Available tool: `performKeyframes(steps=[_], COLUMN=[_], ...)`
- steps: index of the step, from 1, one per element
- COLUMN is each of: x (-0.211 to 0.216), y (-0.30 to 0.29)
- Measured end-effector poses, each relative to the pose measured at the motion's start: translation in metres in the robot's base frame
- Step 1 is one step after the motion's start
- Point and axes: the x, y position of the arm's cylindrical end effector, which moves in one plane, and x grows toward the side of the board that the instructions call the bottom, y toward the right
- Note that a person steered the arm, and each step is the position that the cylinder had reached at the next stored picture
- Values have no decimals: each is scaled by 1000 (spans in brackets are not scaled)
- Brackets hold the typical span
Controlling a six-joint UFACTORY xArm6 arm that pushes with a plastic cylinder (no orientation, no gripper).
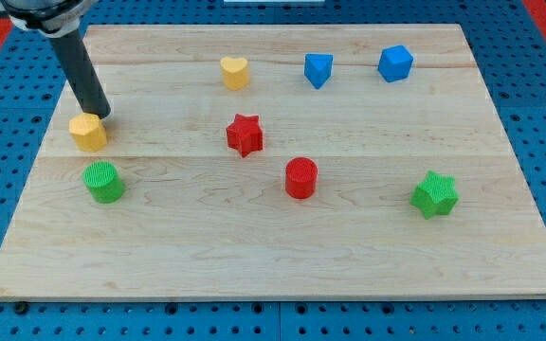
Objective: Push yellow heart to right of yellow hexagon
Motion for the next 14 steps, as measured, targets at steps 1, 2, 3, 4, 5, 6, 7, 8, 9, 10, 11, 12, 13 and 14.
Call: performKeyframes(steps=[1, 2, 3, 4, 5, 6, 7, 8, 9, 10, 11, 12, 13, 14], x=[-50, -88, -118, -124, -98, -70, -82, -108, -109, -75, -63, -95, -73, -46], y=[38, 97, 148, 187, 208, 191, 176, 176, 164, 152, 122, 135, 109, 99])
